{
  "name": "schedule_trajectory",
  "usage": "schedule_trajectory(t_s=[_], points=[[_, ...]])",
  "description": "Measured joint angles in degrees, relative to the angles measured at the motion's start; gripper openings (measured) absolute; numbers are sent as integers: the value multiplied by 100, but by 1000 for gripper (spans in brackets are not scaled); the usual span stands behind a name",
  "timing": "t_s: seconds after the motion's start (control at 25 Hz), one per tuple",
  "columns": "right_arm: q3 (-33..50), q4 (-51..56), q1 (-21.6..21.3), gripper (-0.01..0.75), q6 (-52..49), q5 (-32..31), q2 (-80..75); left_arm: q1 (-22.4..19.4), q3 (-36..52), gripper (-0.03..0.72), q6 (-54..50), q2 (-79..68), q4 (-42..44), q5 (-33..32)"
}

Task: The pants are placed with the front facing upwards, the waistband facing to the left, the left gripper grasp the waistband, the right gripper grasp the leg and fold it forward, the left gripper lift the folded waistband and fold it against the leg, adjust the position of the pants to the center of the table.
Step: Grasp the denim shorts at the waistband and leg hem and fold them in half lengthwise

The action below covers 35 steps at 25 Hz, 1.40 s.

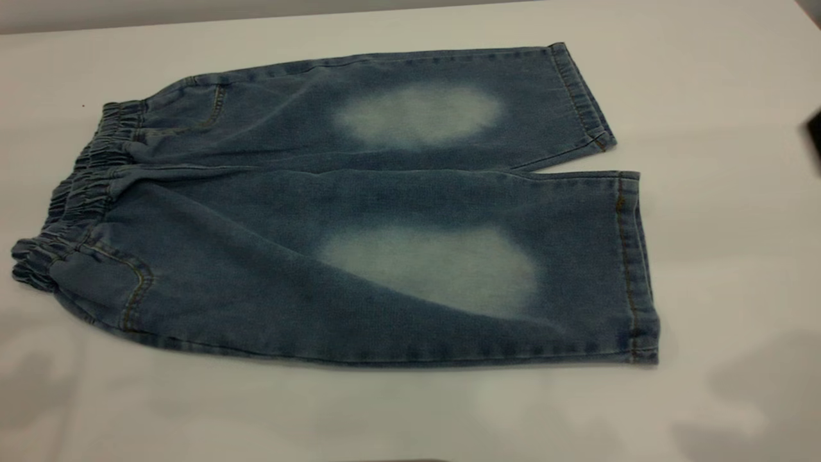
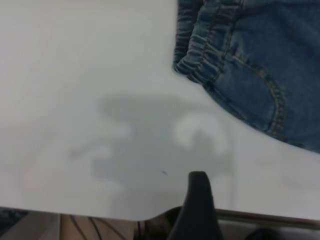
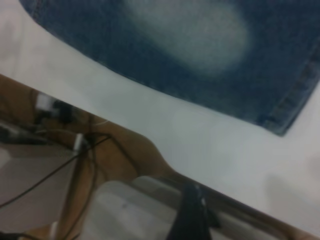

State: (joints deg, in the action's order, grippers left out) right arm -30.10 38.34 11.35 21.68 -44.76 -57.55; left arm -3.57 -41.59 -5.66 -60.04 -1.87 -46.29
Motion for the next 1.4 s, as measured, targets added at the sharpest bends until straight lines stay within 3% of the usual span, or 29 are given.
schedule_trajectory(t_s=[0.32, 0.56, 0.92, 1.4], points=[[-5, 788, 0, 512, 385, 894, -1450, -194, -76, 534, 33, -1942, -104, 804], [-4, 1155, 0, 512, 711, 1094, -2217, -608, -575, 534, 473, -3171, -617, 1043], [-24, 1731, 0, 512, 1179, 1308, -2529, -623, -1335, 534, 413, -4718, -793, 1265], [-24, 1849, 0, 512, 1201, 1407, -2529, -623, -1378, 534, 390, -5617, -1189, 1624]])
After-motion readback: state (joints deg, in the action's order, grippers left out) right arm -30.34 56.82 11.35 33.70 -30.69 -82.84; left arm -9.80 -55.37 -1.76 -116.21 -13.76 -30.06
